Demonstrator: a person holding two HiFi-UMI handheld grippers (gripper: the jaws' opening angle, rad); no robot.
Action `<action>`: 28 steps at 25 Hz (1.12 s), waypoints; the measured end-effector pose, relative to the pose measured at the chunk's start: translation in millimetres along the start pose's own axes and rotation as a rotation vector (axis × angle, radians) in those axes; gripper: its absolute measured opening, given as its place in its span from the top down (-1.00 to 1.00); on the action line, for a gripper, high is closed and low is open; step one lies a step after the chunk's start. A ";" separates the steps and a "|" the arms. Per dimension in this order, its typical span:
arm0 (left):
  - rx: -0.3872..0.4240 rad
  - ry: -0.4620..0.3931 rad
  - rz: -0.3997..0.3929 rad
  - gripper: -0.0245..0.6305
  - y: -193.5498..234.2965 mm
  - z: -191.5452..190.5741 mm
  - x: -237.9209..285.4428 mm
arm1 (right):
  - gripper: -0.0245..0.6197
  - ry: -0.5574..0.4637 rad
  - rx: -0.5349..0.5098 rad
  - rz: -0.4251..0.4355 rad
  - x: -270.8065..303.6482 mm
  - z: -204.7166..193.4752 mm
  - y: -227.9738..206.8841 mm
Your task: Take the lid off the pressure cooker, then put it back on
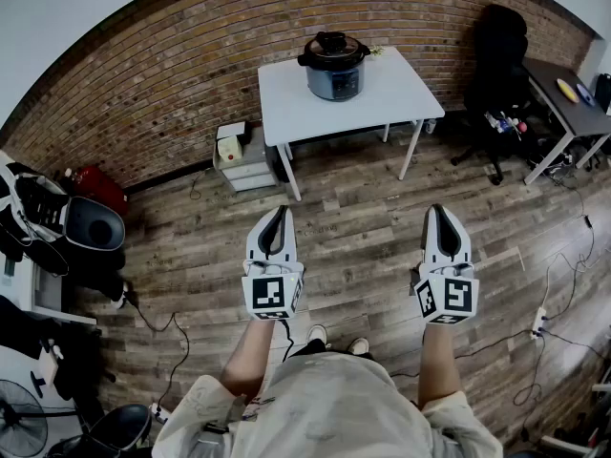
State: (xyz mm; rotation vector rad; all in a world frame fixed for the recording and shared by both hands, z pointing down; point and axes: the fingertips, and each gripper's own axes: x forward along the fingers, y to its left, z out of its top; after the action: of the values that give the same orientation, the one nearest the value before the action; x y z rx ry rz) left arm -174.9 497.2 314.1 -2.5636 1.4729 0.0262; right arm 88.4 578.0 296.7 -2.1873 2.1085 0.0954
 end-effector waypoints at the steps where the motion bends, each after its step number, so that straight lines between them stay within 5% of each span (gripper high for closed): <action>1: -0.001 0.001 -0.001 0.86 -0.6 -0.5 -0.8 | 0.82 0.002 0.001 0.000 -0.9 -0.8 0.1; 21: -0.010 0.027 0.002 0.86 -33.1 -2.4 -10.5 | 0.78 0.039 0.044 -0.012 -22.5 -17.1 -23.8; 25: -0.025 0.034 0.001 0.85 -44.4 -4.3 -13.6 | 0.61 0.038 0.057 0.000 -28.7 -20.6 -31.3; 28: -0.039 0.064 0.006 0.53 -52.8 -9.8 -16.9 | 0.41 0.039 0.059 0.020 -33.4 -23.8 -36.0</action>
State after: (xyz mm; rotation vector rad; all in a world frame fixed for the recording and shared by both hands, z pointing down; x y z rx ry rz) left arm -138.9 535.9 333.5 -2.6144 1.5172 -0.0270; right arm 122.5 609.6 325.3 -2.1519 2.1257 -0.0082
